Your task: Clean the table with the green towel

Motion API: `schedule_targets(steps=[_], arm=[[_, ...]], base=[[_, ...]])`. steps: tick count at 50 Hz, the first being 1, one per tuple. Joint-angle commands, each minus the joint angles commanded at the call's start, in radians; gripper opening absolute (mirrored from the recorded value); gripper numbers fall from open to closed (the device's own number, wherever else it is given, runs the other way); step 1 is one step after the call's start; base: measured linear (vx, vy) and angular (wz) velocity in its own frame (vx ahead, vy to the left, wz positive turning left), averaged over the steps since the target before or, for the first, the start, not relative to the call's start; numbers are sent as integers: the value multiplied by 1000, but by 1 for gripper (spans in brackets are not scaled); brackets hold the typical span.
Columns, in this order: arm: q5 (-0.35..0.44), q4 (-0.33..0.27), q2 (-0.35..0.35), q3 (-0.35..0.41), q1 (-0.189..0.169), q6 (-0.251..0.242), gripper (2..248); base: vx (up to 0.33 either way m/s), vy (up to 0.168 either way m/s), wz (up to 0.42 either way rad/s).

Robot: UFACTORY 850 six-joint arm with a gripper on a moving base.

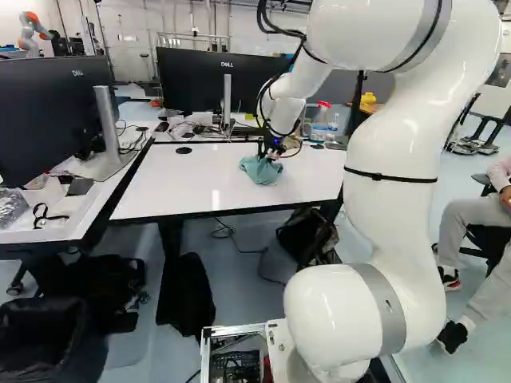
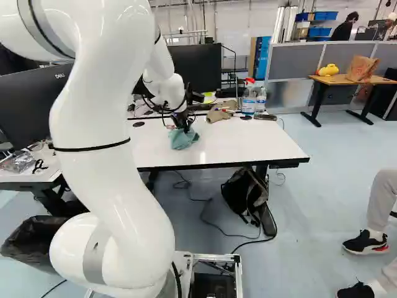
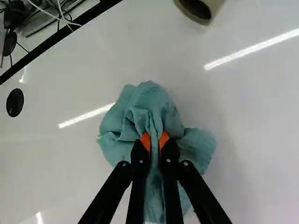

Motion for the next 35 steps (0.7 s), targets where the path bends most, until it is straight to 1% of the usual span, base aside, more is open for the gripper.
schedule_targets(steps=[20, 35], arm=[[0, 0, 71, 87, 44, 0, 41], [0, 0, 131, 158, 69, 0, 41]], base=[[0, 0, 0], [0, 0, 0]])
